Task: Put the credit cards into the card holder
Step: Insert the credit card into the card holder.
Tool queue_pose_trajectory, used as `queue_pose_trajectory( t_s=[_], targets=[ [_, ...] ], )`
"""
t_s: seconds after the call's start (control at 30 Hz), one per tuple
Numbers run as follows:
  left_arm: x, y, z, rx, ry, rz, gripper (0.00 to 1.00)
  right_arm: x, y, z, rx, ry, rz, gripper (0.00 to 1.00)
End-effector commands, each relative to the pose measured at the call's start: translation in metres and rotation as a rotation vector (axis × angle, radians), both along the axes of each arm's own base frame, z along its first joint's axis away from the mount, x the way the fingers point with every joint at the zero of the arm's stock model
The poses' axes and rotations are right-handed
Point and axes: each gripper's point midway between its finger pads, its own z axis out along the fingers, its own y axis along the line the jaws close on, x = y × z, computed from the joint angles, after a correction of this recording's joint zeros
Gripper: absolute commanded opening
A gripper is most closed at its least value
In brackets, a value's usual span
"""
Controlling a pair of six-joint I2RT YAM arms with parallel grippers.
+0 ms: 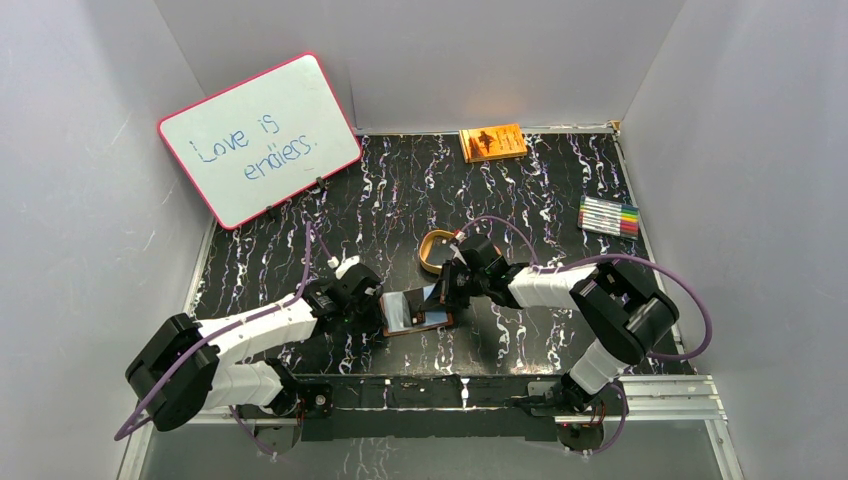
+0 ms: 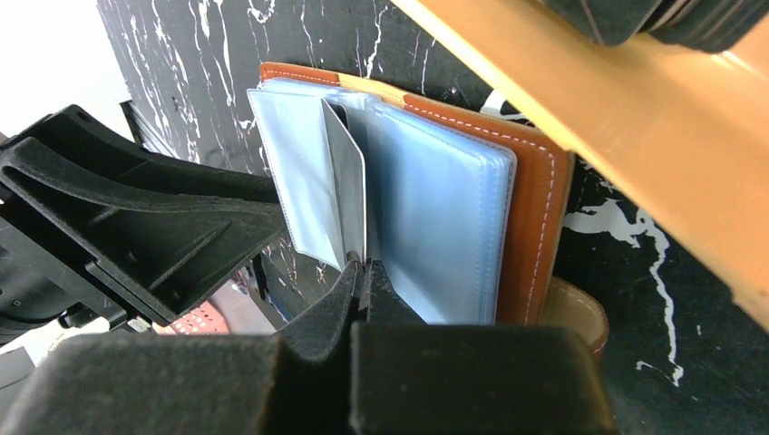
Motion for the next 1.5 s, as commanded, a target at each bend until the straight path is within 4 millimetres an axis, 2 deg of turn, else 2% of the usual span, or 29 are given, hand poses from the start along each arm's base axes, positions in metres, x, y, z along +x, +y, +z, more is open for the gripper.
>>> queue_pose_trajectory(
  t_s=[0.0, 0.33, 0.77, 1.07, 1.37, 1.47],
  targets=[
    [-0.020, 0.033, -0.027, 0.135, 0.075, 0.010, 0.35, -0.008, -0.001, -0.002, -0.023, 0.059, 0.016, 0.00],
    [-0.022, 0.036, -0.030, 0.149, 0.082, 0.018, 0.33, -0.021, -0.018, -0.012, -0.091, 0.115, -0.010, 0.00],
    [-0.022, 0.034, -0.031, 0.142, 0.087, 0.014, 0.33, -0.024, -0.022, -0.011, -0.107, 0.123, -0.005, 0.00],
    [-0.024, 0.019, -0.031, 0.065, 0.096, -0.008, 0.32, -0.019, -0.003, -0.007, -0.049, 0.134, 0.018, 0.00],
    [-0.025, 0.018, -0.032, 0.055, 0.101, -0.004, 0.32, -0.016, 0.013, -0.006, -0.031, 0.143, 0.039, 0.00],
    [-0.025, 0.021, -0.033, 0.067, 0.100, 0.002, 0.32, -0.014, 0.013, -0.001, -0.032, 0.123, 0.036, 0.00]
  ],
)
